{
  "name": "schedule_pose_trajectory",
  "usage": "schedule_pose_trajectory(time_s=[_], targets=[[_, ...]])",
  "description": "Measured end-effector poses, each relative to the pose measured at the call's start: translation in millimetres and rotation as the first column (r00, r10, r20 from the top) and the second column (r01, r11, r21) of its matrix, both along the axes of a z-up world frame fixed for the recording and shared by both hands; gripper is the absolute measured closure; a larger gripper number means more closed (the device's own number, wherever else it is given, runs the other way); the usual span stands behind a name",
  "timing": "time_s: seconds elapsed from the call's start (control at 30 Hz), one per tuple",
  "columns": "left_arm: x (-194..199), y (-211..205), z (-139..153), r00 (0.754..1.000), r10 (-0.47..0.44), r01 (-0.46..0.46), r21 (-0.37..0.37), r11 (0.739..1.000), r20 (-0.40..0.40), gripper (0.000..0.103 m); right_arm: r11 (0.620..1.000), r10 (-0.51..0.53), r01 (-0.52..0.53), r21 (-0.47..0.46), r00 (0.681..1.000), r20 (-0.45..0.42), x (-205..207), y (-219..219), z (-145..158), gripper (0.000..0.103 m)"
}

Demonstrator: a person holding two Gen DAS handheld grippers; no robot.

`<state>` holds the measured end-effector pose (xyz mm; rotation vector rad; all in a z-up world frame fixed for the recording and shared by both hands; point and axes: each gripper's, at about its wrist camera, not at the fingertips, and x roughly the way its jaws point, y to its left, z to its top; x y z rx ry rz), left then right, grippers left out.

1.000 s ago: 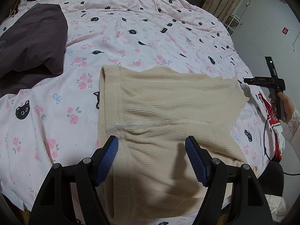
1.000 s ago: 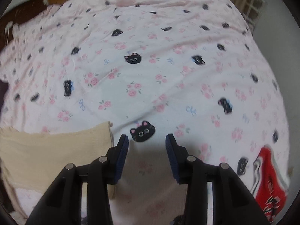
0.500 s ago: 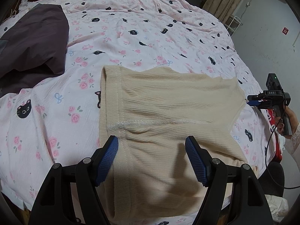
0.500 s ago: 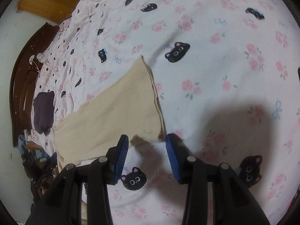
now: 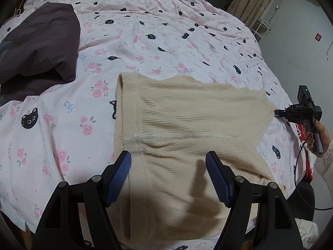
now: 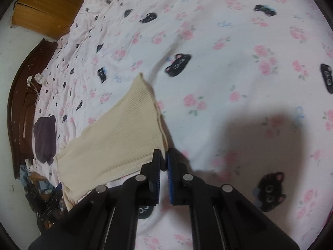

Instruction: Fold clothes

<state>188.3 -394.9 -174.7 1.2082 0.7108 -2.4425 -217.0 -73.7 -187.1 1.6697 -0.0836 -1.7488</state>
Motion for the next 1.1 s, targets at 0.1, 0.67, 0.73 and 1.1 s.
schedule_pose_trajectory(time_s=[0.1, 0.67, 0.73, 1.1], targets=[[-0.1, -0.5, -0.6, 1.000, 0.002, -0.002, 0.001, 1.000, 0.002, 0.034, 1.000, -0.003, 0.003, 0.003, 1.000, -0.009, -2.6, 4.7, 2.5, 0.096], [3.2, 0.1, 1.3, 1.000, 0.004, -0.004, 0.000, 1.000, -0.007, 0.034, 0.906, 0.400, -0.420, -0.048, 0.889, -0.223, 129.2, 34.7, 67.0, 0.067], [3.0, 0.9, 1.6, 1.000, 0.004, -0.004, -0.003, 1.000, -0.006, 0.034, 0.872, 0.467, -0.487, -0.043, 0.856, -0.222, 160.7, 36.8, 65.1, 0.067], [8.6, 7.0, 3.7, 1.000, -0.004, 0.004, -0.011, 1.000, -0.004, 0.034, 0.807, 0.574, -0.589, -0.042, 0.799, -0.180, 244.4, 46.7, 27.0, 0.067]])
